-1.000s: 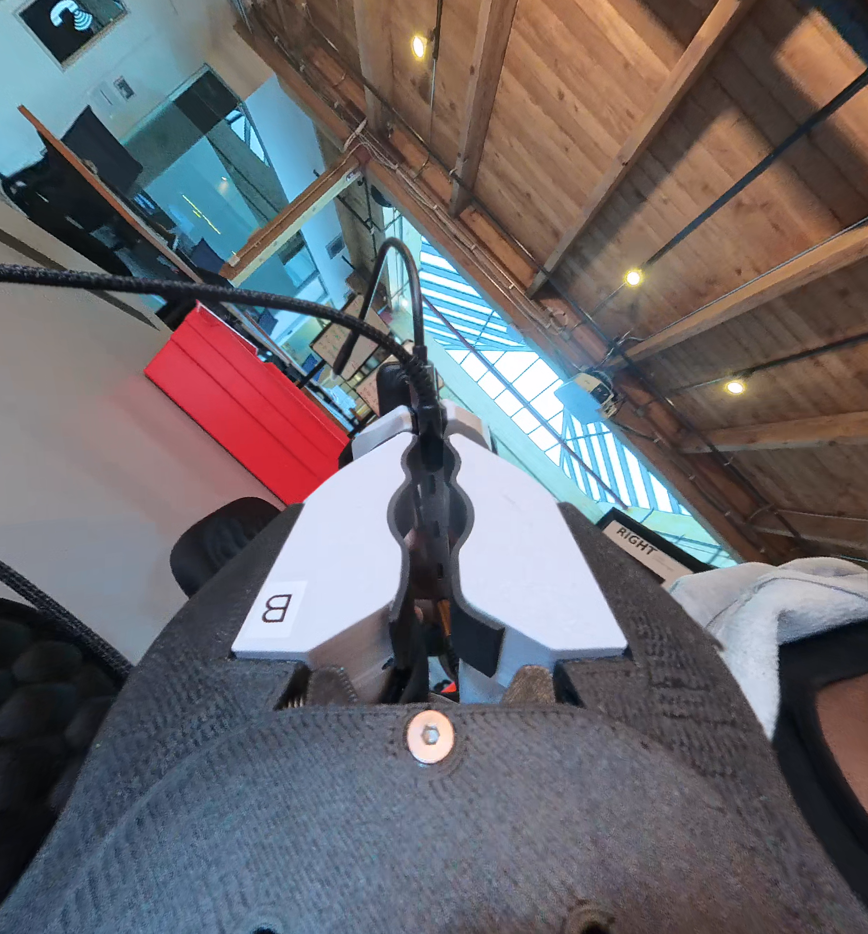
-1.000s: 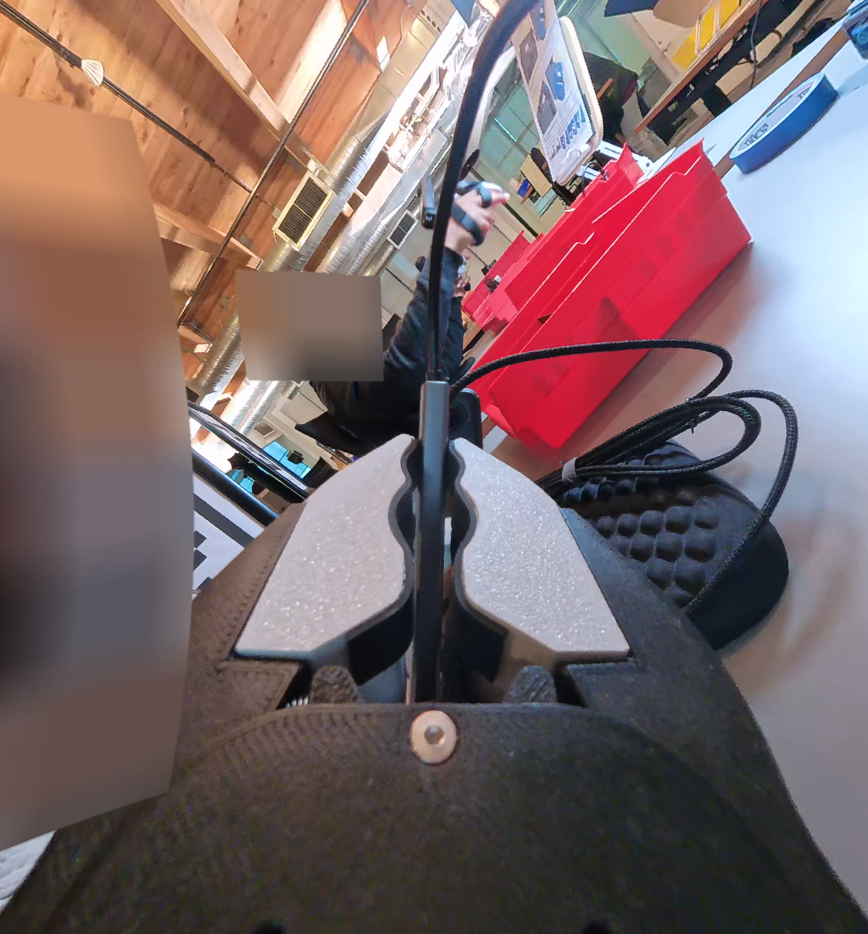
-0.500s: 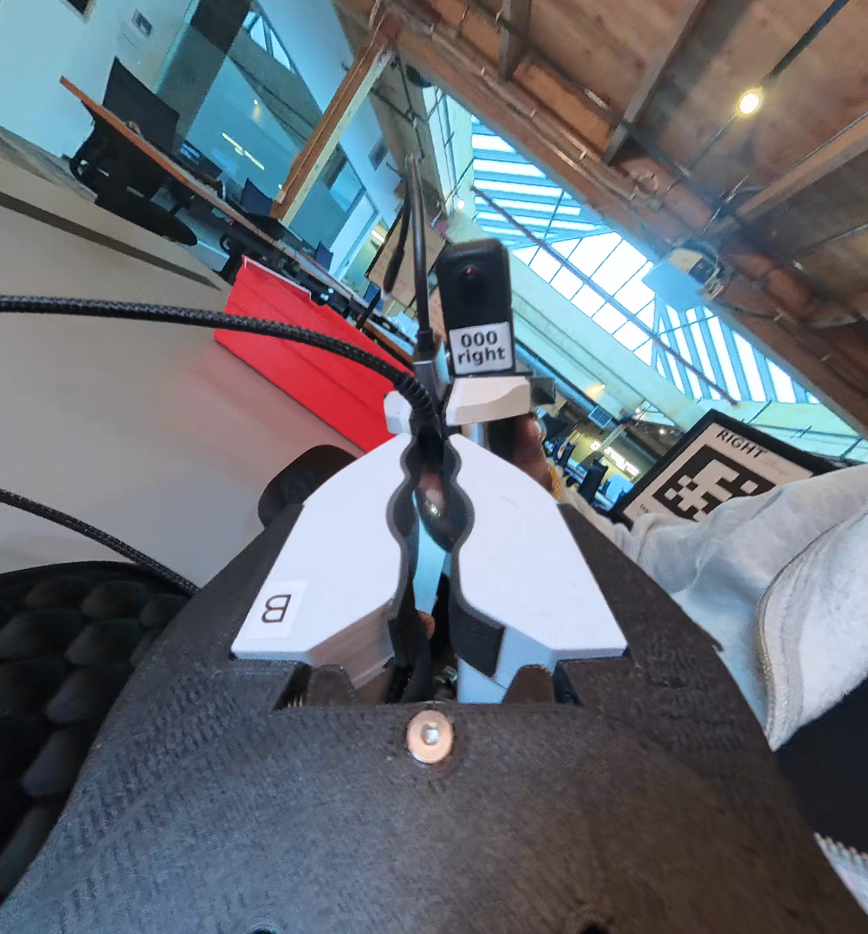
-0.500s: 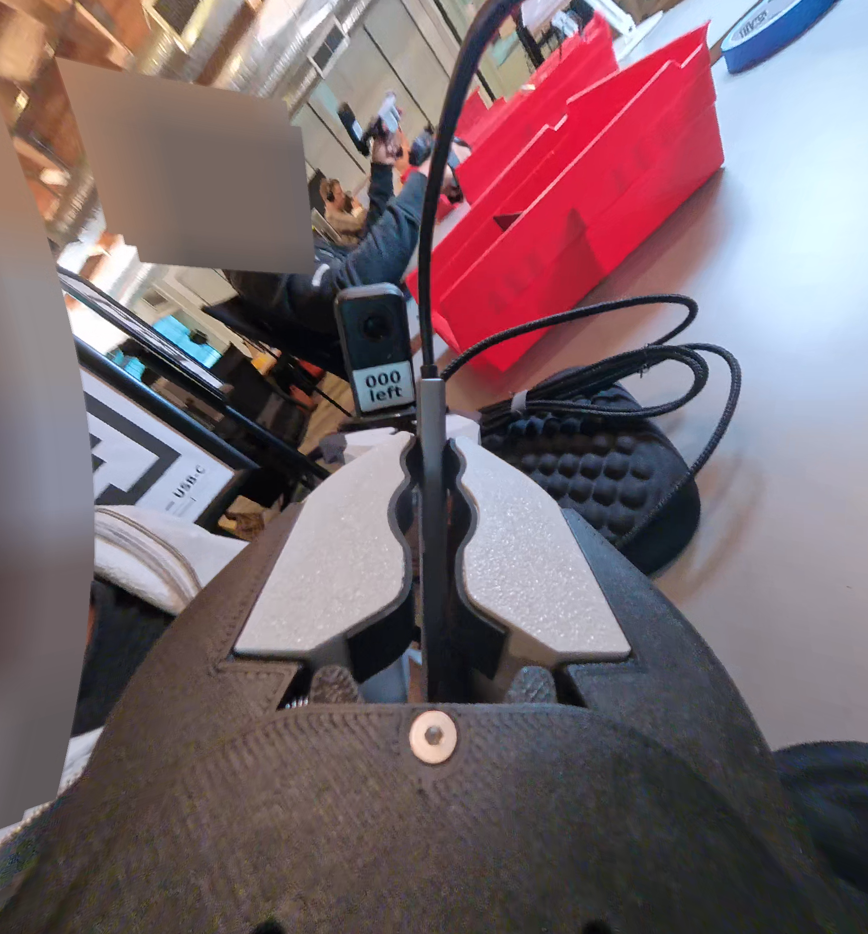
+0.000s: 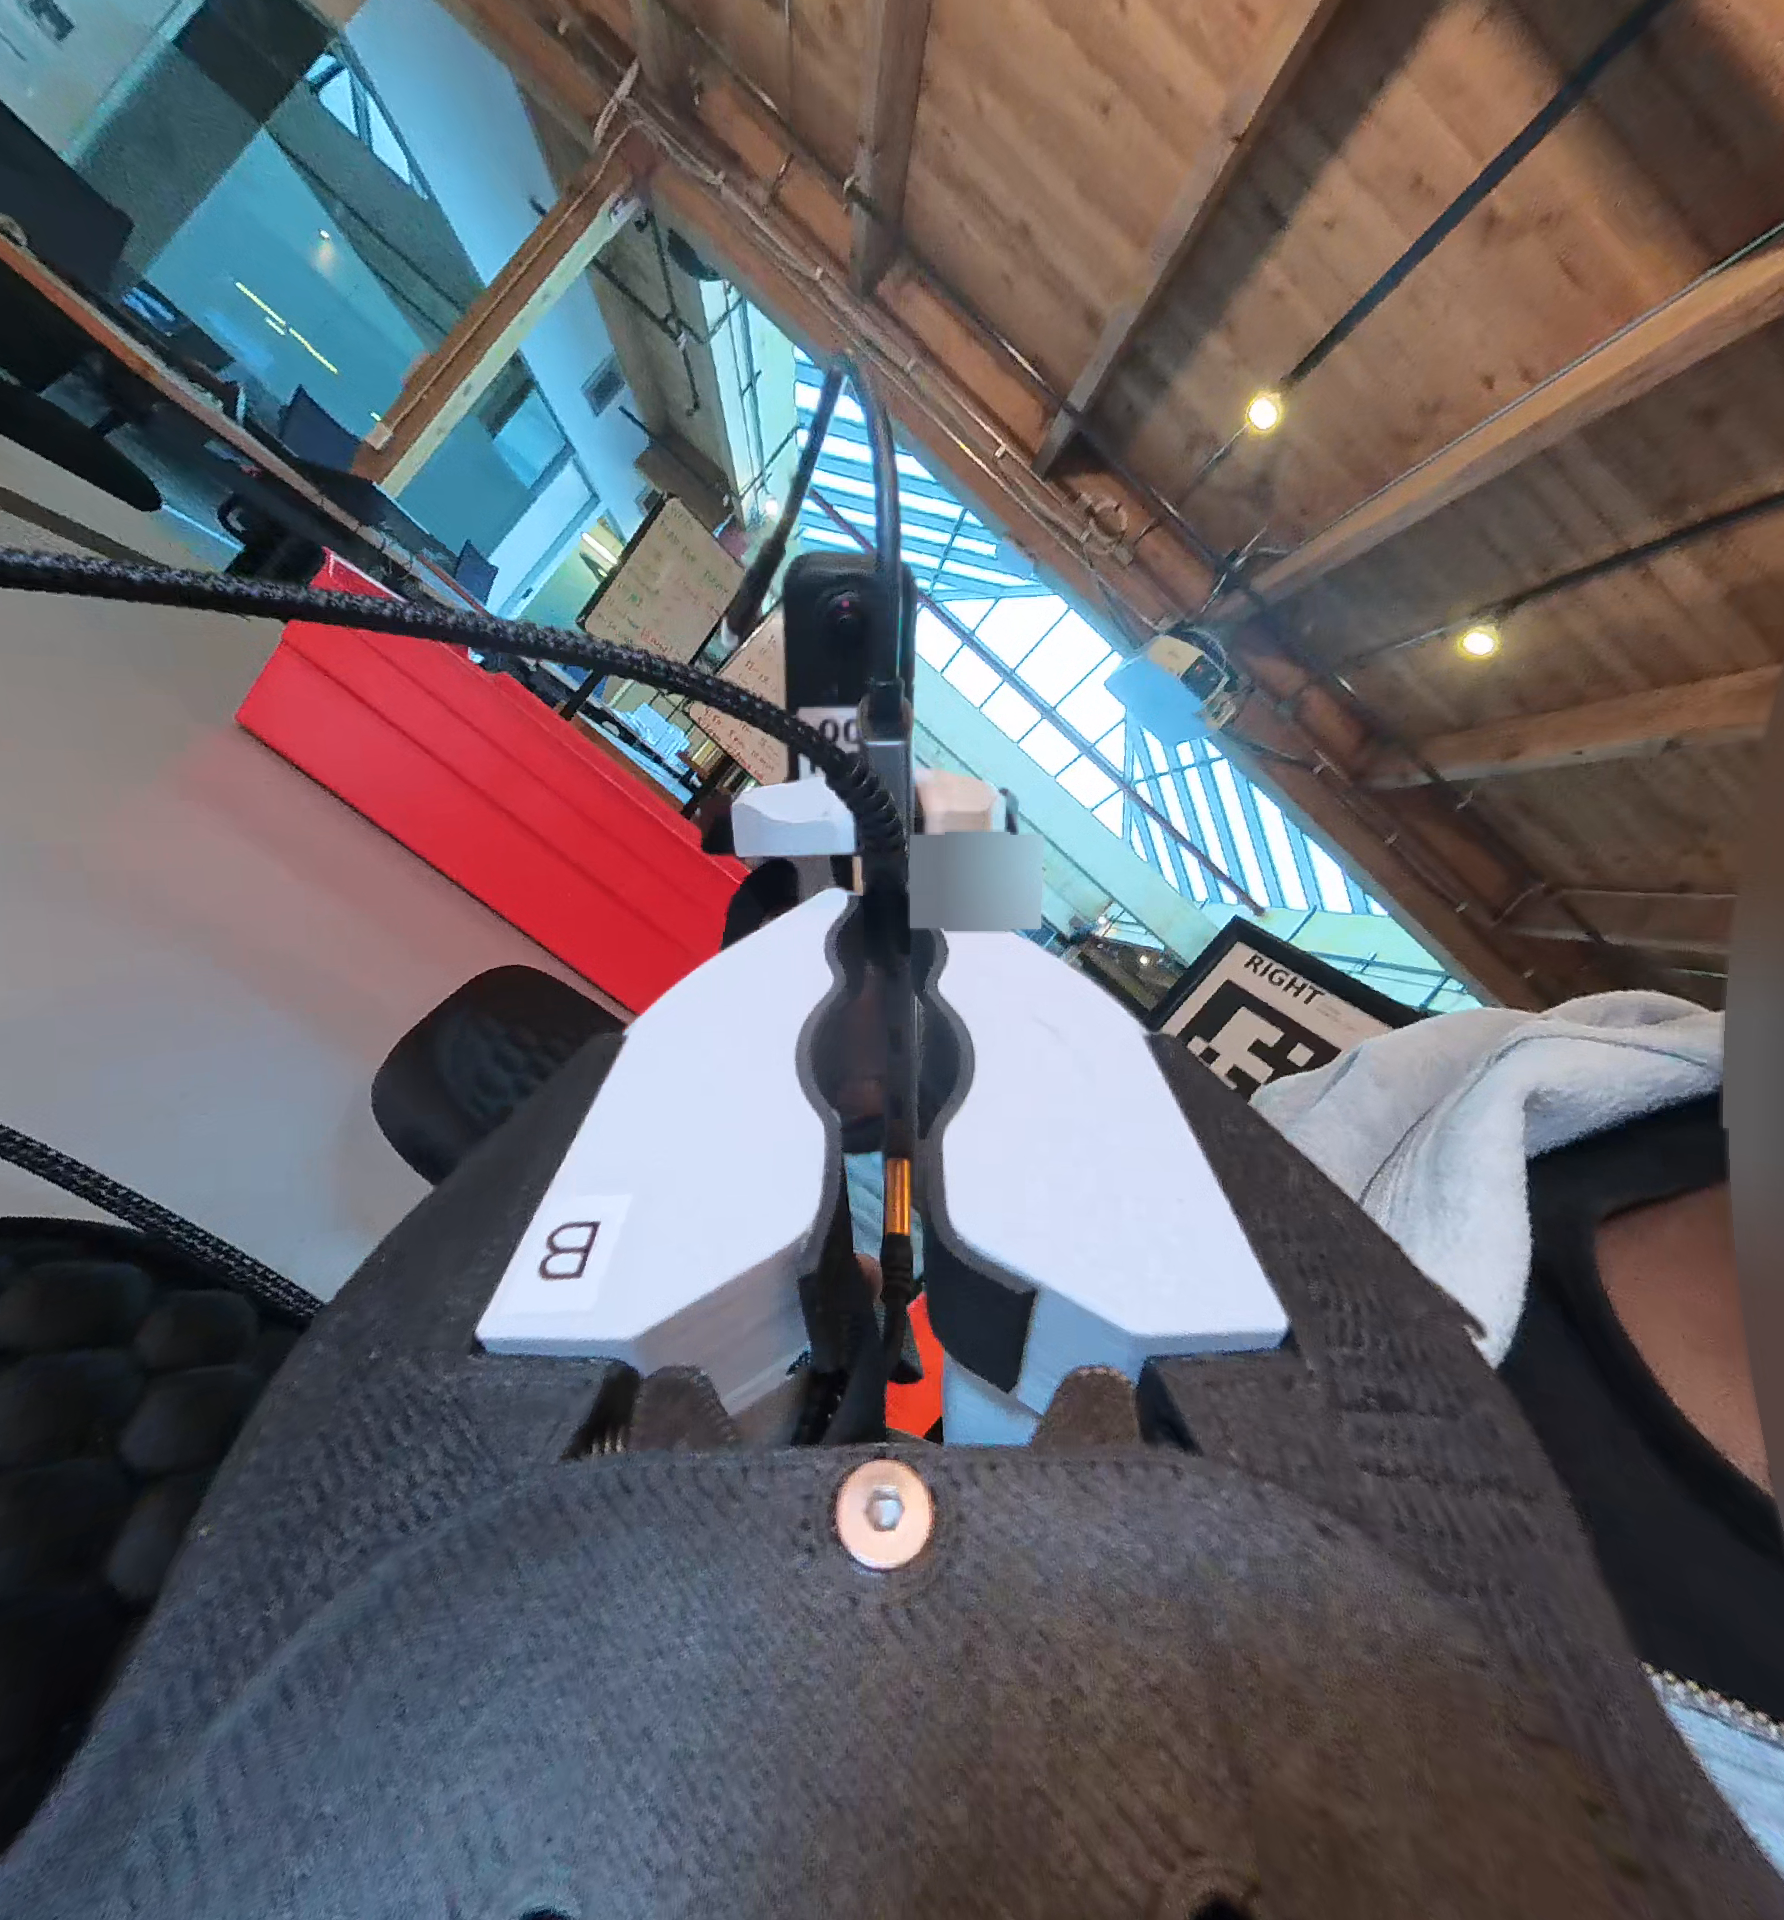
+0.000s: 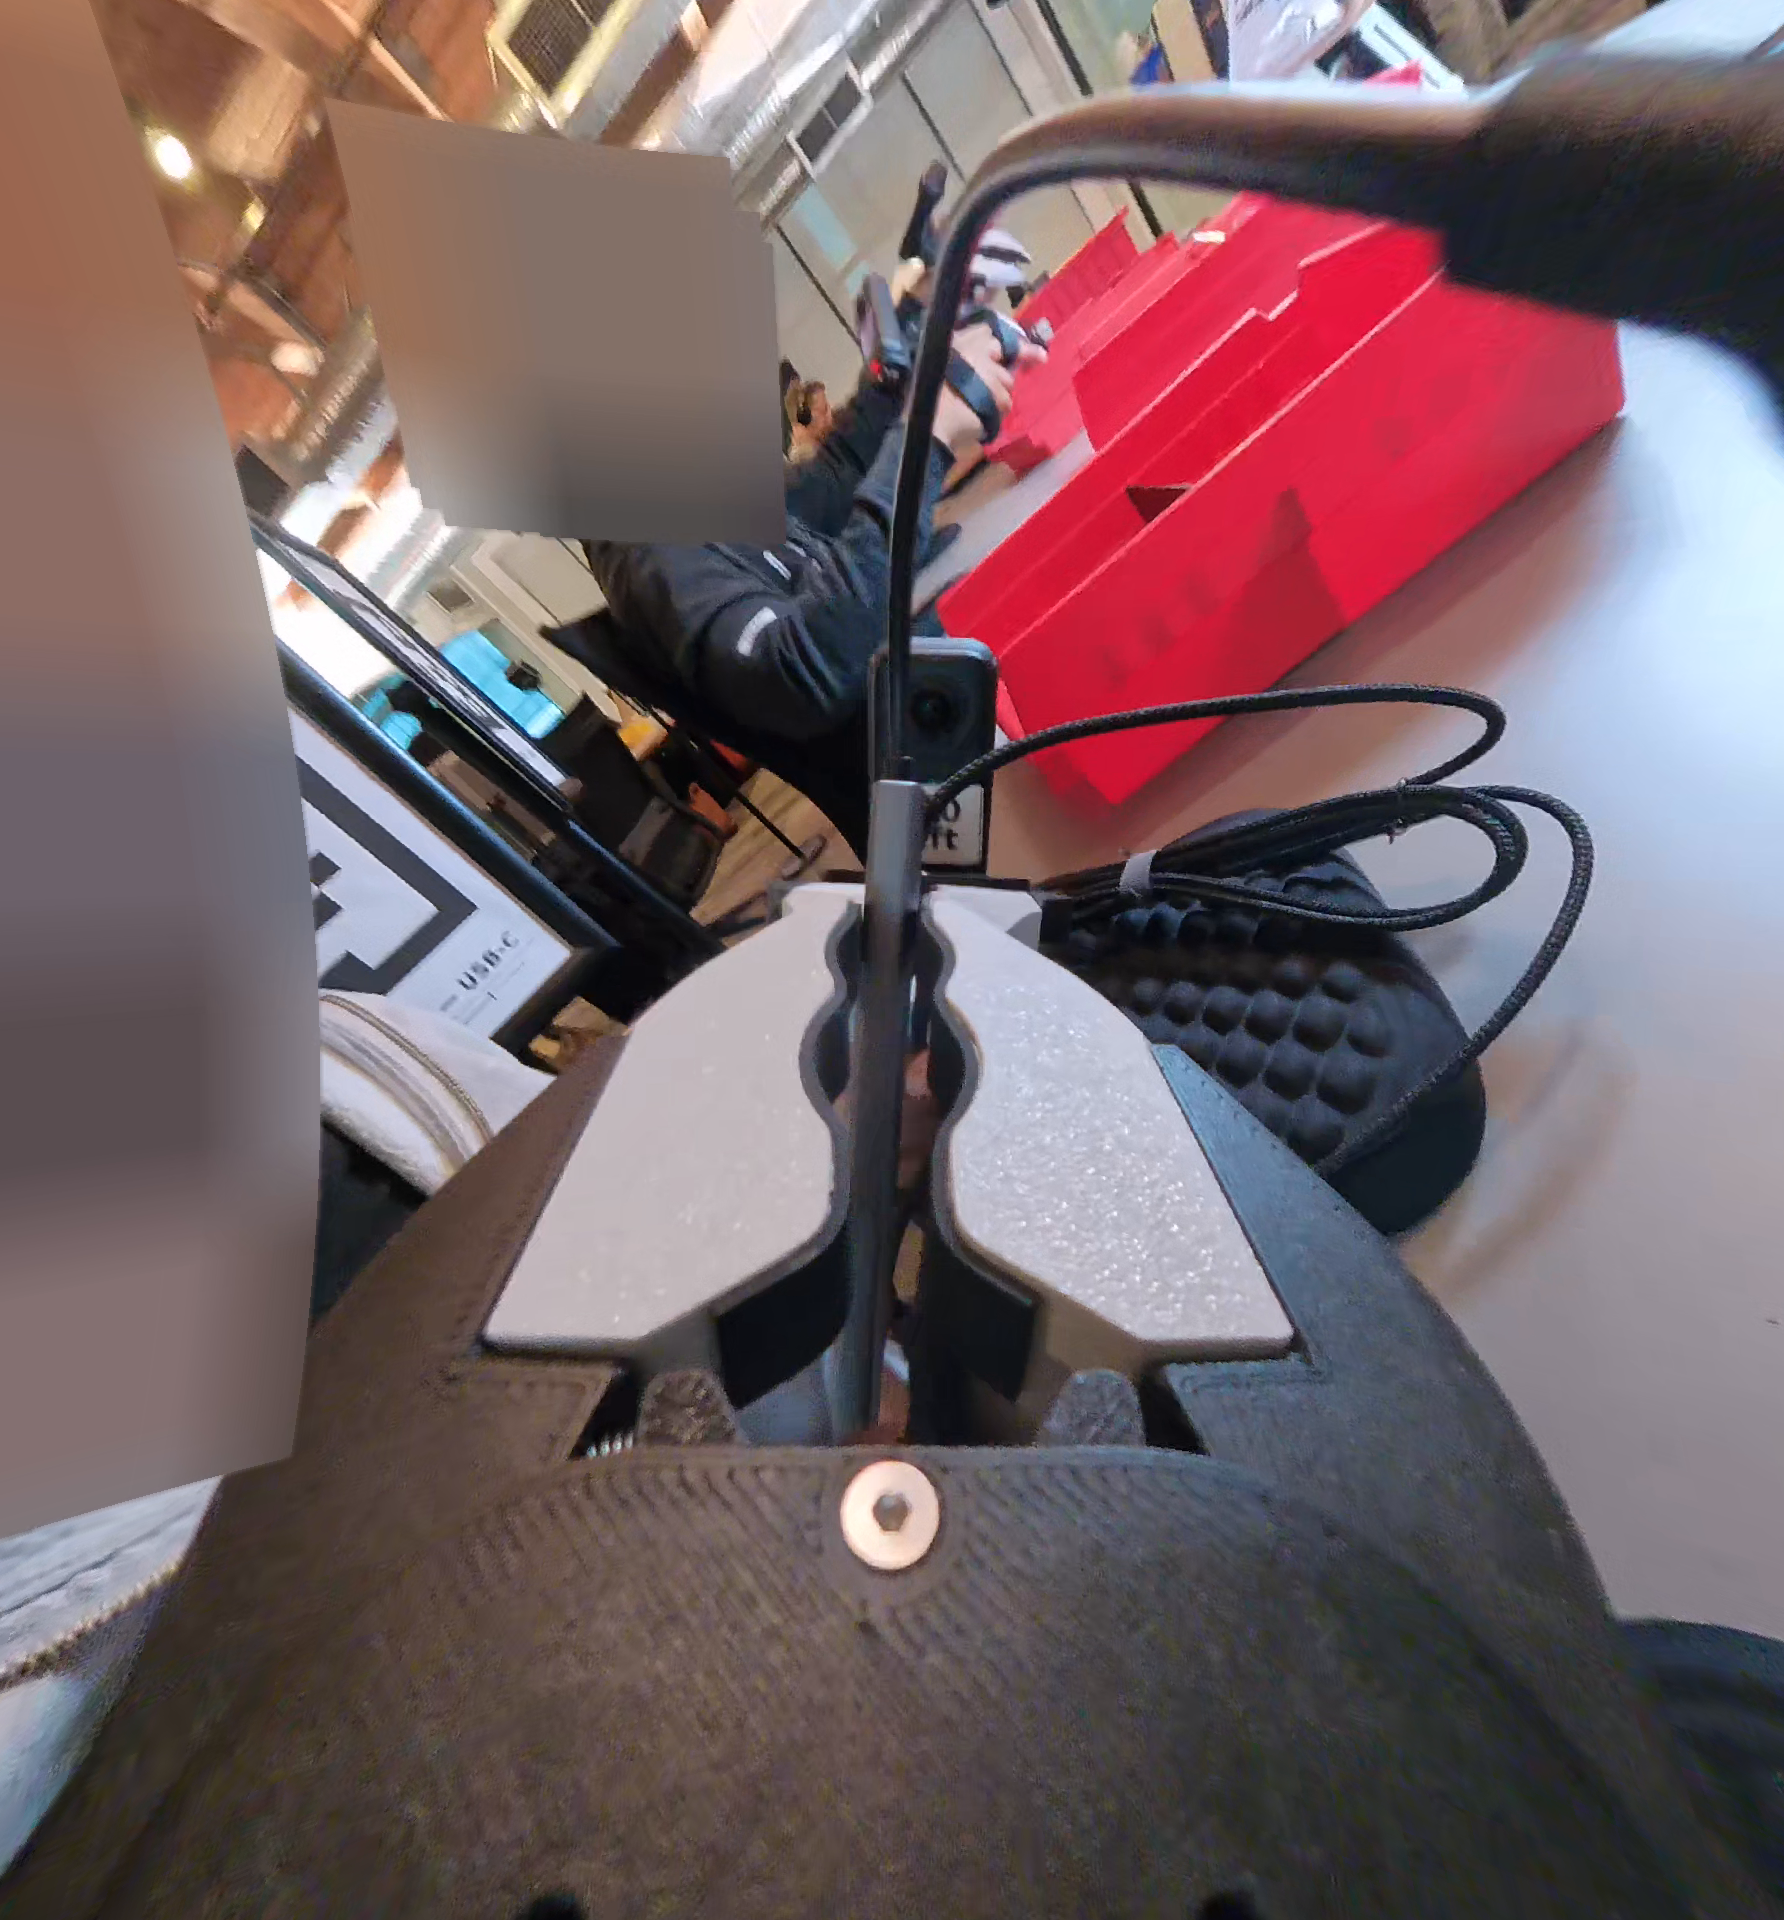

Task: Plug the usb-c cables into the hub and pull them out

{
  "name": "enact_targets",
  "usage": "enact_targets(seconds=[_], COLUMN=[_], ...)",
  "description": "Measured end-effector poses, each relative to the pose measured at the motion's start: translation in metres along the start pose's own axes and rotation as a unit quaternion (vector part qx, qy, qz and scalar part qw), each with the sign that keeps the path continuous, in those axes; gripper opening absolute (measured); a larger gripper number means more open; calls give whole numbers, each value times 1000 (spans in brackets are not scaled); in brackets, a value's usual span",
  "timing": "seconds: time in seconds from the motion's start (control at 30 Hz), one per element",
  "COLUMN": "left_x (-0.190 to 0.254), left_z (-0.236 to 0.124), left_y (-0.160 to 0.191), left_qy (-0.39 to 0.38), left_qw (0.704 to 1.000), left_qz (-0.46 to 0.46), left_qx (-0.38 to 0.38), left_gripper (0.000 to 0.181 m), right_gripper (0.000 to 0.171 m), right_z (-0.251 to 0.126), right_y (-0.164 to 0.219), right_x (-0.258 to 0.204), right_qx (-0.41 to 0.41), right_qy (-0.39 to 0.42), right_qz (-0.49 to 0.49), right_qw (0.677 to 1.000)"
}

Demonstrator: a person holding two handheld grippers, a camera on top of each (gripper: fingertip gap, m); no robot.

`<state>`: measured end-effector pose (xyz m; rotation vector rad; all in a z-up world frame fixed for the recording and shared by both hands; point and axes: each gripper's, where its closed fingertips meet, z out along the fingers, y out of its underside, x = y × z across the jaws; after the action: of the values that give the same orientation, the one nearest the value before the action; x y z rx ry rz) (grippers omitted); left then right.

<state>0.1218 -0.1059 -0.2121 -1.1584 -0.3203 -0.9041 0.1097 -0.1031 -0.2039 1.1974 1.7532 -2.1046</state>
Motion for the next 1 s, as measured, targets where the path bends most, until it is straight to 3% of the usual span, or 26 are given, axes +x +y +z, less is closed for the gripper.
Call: enact_targets(seconds=[0.43,0.67,0.83,0.93,1.0], left_x=[2,-3,4,23,32], left_z=[2,-2,7,4,-8], left_y=[58,72,49,27,10], left_qy=[-9,-22,-10,36,48], left_qw=[976,962,978,985,984], left_qz=[81,101,98,115,153], left_qx=[-201,-255,-184,-125,-80], left_gripper=[7,7,11,40,45], right_gripper=[9,9,10,9,9], right_z=[-18,-20,-15,-15,-21], right_y=[45,65,45,19,-6], right_x=[-3,1,-4,-10,-15], right_qx=[-230,-290,-212,-135,-83], right_qy=[36,25,11,7,19], right_qz=[-47,-42,-44,-54,-78], right_qw=[971,956,976,989,993])
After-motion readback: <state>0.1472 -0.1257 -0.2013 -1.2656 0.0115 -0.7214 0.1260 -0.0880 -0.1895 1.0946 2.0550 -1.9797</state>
